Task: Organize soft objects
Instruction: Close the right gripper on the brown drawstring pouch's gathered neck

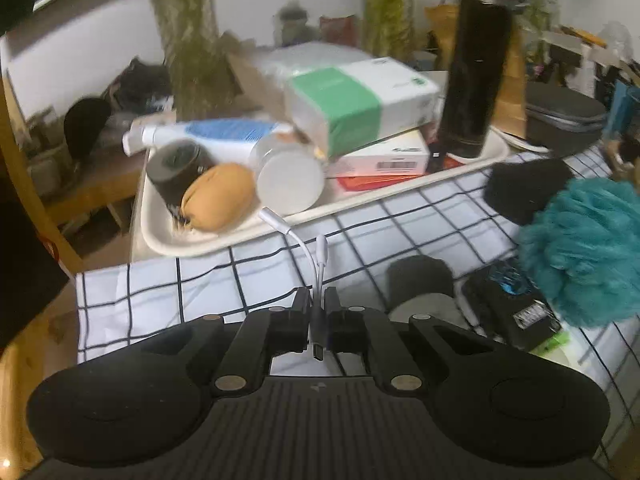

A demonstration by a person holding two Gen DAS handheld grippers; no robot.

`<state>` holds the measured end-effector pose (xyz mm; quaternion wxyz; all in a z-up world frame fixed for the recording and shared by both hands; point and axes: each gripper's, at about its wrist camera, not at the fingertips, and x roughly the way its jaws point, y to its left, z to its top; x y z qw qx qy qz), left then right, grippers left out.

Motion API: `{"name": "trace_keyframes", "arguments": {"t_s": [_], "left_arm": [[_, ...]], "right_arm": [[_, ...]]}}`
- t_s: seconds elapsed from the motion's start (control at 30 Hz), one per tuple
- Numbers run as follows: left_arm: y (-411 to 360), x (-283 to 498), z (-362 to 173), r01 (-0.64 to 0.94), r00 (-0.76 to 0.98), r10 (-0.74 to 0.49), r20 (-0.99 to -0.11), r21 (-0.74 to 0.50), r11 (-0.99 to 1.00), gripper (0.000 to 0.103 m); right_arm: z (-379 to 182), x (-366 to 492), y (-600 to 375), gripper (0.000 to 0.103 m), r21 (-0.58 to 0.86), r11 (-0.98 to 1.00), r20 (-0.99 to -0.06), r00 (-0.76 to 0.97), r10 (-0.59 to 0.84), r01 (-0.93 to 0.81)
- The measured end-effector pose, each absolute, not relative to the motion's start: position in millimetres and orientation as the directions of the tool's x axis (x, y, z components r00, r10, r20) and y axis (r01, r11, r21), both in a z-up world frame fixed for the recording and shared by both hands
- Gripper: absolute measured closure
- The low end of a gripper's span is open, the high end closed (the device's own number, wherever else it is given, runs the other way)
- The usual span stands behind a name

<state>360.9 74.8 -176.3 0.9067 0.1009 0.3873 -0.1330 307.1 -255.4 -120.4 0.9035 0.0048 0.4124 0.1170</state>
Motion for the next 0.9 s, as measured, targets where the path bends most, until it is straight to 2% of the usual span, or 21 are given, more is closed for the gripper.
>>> {"name": "trace_keyframes", "arguments": {"t_s": [0.17,0.43,0.7,0.9], "left_arm": [[69,332,-156,0.327,0.684,-0.152,-0.714,0.114,0.938,0.095],[68,283,-123,0.243,0.71,-0.124,-0.693,0.076,0.967,0.095],[69,264,-112,0.221,0.758,-0.149,-0.636,0.035,0.975,0.095],[67,267,-121,0.243,0.736,-0.169,-0.656,0.022,0.97,0.095]], "right_arm": [[-124,306,-251,0.0,0.116,0.963,-0.741,0.623,0.248,-0.245],[-129,309,-236,0.0,0.088,0.94,-0.743,0.607,0.282,-0.328],[-137,318,-228,0.001,0.128,0.889,-0.726,0.569,0.386,-0.44],[-142,330,-218,0.013,0.13,0.861,-0.72,0.551,0.422,-0.491]]}}
